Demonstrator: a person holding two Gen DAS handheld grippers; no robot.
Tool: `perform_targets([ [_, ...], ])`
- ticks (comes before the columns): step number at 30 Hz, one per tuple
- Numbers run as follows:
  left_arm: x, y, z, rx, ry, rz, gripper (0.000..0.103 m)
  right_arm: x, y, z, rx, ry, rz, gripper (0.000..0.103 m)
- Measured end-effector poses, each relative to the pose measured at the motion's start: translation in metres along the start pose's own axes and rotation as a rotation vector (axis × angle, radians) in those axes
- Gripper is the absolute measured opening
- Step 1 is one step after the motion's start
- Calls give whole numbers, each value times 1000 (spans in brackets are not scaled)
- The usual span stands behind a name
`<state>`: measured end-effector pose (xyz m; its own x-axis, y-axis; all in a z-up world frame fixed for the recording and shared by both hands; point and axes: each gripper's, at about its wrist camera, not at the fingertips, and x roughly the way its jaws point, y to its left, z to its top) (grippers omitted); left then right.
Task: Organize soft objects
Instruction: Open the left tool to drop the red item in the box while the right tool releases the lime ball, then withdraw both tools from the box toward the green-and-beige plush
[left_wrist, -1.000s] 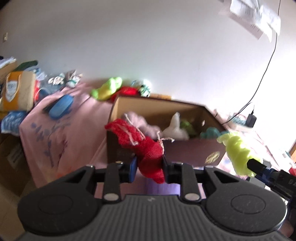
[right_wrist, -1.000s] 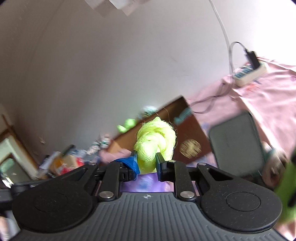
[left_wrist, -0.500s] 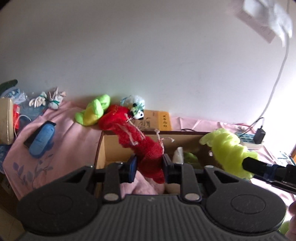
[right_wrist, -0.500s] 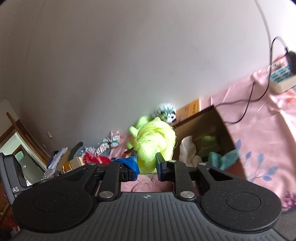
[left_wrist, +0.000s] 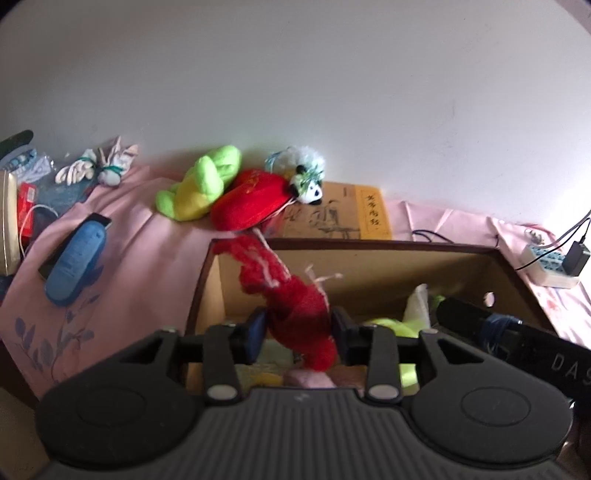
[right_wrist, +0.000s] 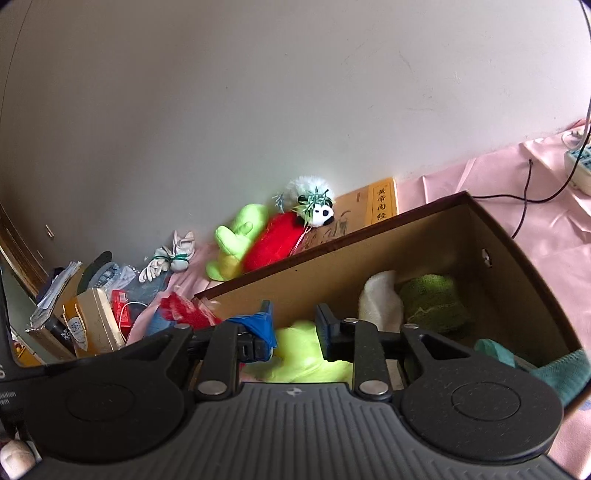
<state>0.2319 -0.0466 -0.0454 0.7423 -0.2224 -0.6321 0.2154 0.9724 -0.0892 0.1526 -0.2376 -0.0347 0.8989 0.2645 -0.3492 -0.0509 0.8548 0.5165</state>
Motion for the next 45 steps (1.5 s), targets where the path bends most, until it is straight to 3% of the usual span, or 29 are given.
perform_targets([
  [1, 0, 0, -1, 7, -3, 9, 49, 0, -3, 0, 12, 1, 8, 9],
  [4, -2, -1, -5, 34, -3, 24, 54, -6, -8, 1, 46, 9, 35, 9],
  [22, -119, -58, -48, 169, -78, 147, 55, -135, 3, -25, 22, -80, 135, 12],
  [37, -192, -87, -97, 187, -122, 122, 59, -204, -7, -67, 62, -90, 152, 13],
  [45, -205, -109, -136, 205, -101, 46, 60, -231, -22, -94, 44, -82, 131, 14],
])
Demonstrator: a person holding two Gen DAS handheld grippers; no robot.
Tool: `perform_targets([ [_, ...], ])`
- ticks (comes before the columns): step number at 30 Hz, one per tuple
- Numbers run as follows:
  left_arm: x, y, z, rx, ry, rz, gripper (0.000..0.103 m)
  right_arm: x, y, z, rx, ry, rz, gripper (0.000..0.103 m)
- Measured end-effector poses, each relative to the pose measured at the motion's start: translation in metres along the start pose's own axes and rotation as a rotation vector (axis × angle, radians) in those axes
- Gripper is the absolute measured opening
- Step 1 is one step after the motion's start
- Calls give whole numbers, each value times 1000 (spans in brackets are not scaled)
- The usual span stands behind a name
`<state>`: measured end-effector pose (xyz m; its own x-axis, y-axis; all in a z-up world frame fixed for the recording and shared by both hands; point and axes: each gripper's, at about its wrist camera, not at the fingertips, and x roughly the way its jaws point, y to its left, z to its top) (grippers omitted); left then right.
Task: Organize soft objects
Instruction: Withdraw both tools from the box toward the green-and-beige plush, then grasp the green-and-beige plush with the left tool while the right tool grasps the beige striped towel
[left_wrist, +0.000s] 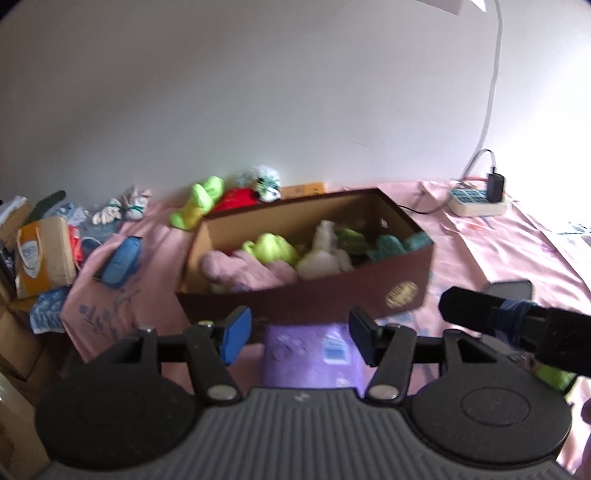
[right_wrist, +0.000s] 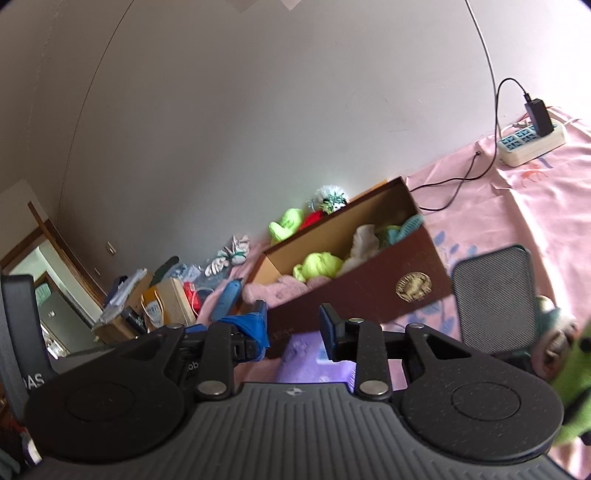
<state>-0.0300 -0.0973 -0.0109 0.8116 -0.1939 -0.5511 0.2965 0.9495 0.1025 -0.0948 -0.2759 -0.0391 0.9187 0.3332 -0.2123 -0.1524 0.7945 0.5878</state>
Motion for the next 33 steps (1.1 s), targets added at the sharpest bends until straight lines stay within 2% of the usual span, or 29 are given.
perform_targets([
  [4, -2, -13, -16, 12, 19, -70, 60, -21, -10, -8, -68, -9, -28, 14],
  [8, 1, -25, -34, -3, 58, -195, 60, -46, -25, -14, -129, -37, -85, 15],
  [12, 8, -40, -51, 10, 95, -294, 60, -74, -53, -17, -116, -59, -161, 16],
  [17, 13, -60, -65, 36, 129, -384, 60, -94, -96, -22, -16, -73, -290, 18],
  [21, 17, -74, -71, 63, 149, -434, 60, -97, -131, -23, 145, -66, -362, 21],
  [26, 16, -97, -75, 118, 155, -508, 60, -95, -158, -14, 258, -87, -370, 21],
  [33, 1, -156, -63, 340, 45, -654, 65, -97, -190, -2, 378, -109, -362, 23],
])
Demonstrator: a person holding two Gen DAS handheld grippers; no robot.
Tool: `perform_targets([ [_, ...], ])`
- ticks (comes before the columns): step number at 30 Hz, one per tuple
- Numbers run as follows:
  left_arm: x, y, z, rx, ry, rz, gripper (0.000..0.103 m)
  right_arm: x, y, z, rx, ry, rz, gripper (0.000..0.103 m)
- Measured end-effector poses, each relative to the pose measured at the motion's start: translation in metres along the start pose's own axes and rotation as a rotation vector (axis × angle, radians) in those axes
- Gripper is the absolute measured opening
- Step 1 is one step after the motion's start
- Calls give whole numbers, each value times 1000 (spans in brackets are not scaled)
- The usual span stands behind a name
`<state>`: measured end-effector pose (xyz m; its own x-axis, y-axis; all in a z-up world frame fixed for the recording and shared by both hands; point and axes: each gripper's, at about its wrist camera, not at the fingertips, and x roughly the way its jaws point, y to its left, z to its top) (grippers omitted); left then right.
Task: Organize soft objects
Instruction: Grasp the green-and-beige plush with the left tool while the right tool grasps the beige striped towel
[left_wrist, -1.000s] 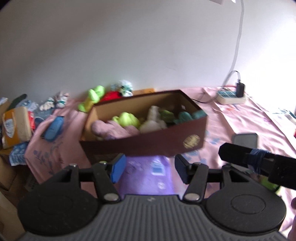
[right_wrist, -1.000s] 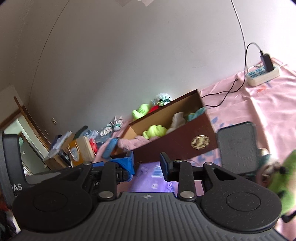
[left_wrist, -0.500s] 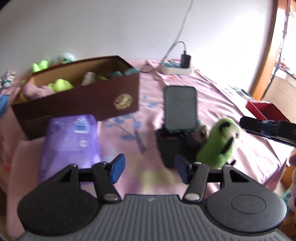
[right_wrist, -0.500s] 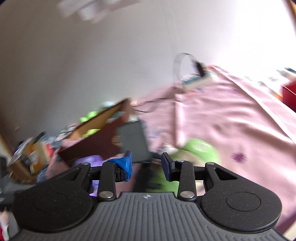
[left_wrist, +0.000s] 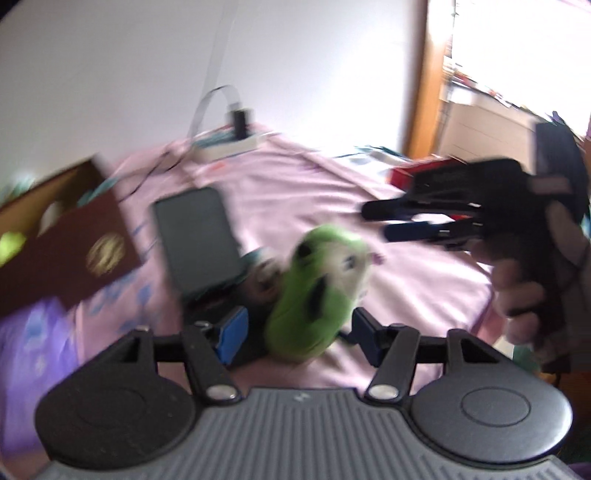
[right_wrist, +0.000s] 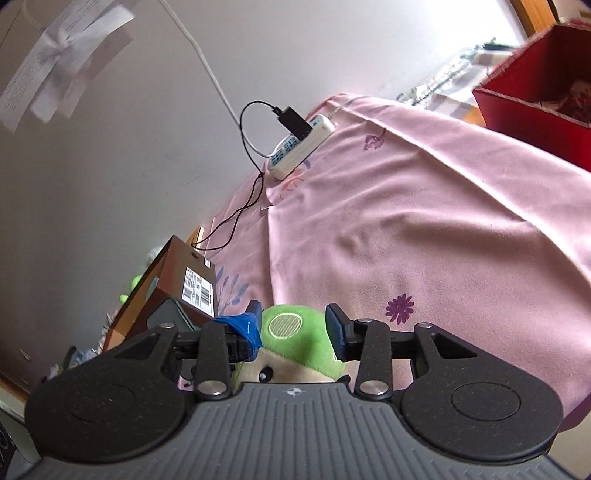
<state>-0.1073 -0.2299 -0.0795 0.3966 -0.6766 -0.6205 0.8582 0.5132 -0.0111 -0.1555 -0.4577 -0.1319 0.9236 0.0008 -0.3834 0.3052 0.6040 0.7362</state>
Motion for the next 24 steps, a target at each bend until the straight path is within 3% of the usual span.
perform_targets([
  [5, 34, -20, 15, 135, 31, -13, 65, 3, -5, 3, 16, 9, 8, 23],
  [10, 70, -32, 15, 234, 75, 75, 65, 5, -13, 4, 26, 22, 23, 23],
  [15, 84, -45, 14, 304, 65, 114, 67, 9, -21, 7, 39, 43, 28, 23],
  [20, 82, -53, 7, 316, 35, 146, 67, 15, -28, 10, 54, 67, 31, 24],
  [24, 76, -56, 4, 274, 32, 153, 59, 17, -33, 10, 91, 72, 31, 24],
])
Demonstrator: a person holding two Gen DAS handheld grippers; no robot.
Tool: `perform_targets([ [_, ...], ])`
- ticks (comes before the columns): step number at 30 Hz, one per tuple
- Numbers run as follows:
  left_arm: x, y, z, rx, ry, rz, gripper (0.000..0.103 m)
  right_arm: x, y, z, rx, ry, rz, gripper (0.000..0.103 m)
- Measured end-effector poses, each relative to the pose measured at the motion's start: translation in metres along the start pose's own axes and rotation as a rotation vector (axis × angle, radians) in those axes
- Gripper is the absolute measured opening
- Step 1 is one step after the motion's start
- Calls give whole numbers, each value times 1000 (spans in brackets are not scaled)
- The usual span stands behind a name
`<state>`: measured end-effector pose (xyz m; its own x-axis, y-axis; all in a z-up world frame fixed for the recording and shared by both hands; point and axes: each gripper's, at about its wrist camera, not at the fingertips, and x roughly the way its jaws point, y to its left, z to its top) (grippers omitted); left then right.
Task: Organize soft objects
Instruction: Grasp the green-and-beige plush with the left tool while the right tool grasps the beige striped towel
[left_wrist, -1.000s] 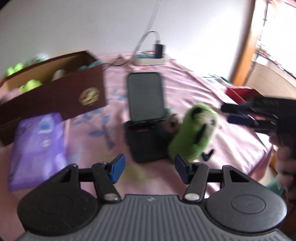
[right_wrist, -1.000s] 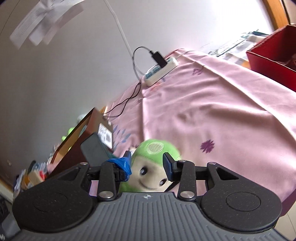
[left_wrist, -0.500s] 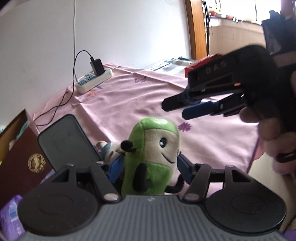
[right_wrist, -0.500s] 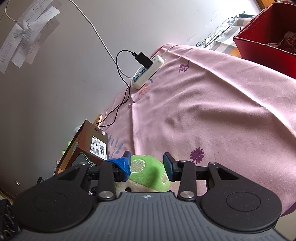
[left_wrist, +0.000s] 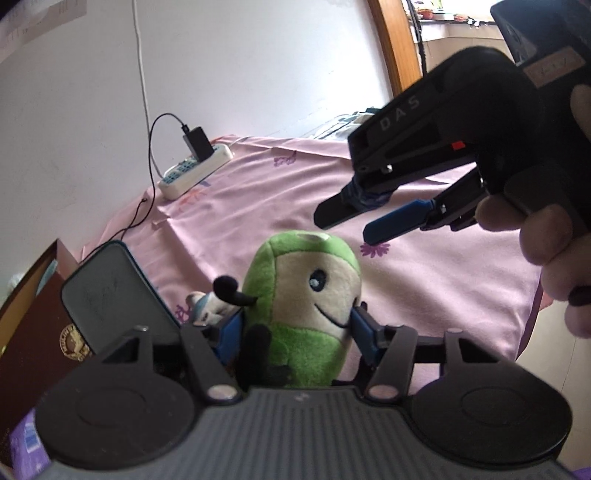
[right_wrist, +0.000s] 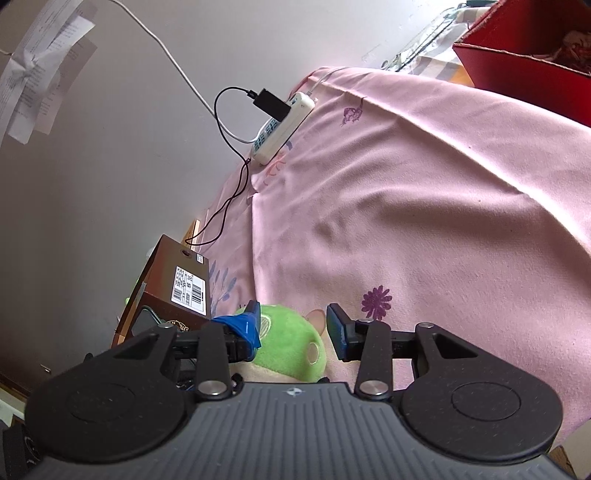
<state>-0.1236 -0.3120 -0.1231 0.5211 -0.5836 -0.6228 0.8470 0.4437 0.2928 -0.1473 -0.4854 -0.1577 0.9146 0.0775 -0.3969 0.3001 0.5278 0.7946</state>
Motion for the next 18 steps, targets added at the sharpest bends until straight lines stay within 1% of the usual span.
perform_targets([
  [4, -4, -1, -3, -26, -10, 7, 54, -2, 2, 1, -6, -5, 2, 24],
  [7, -16, 3, -2, -79, -27, -37, 54, -4, 7, 3, -17, -9, 17, 24],
  [9, -28, 3, -3, -85, -51, -47, 54, -4, 10, 5, -28, -4, 26, 24],
  [11, -36, 6, -5, -104, -56, -60, 54, -1, 14, 6, -42, 13, 40, 24],
  [14, -44, 19, -15, -163, -43, -88, 54, 3, 23, 5, -72, 41, 66, 24],
  [18, -57, 46, -34, -251, -31, -88, 54, 16, 34, 0, -86, 96, 97, 24],
])
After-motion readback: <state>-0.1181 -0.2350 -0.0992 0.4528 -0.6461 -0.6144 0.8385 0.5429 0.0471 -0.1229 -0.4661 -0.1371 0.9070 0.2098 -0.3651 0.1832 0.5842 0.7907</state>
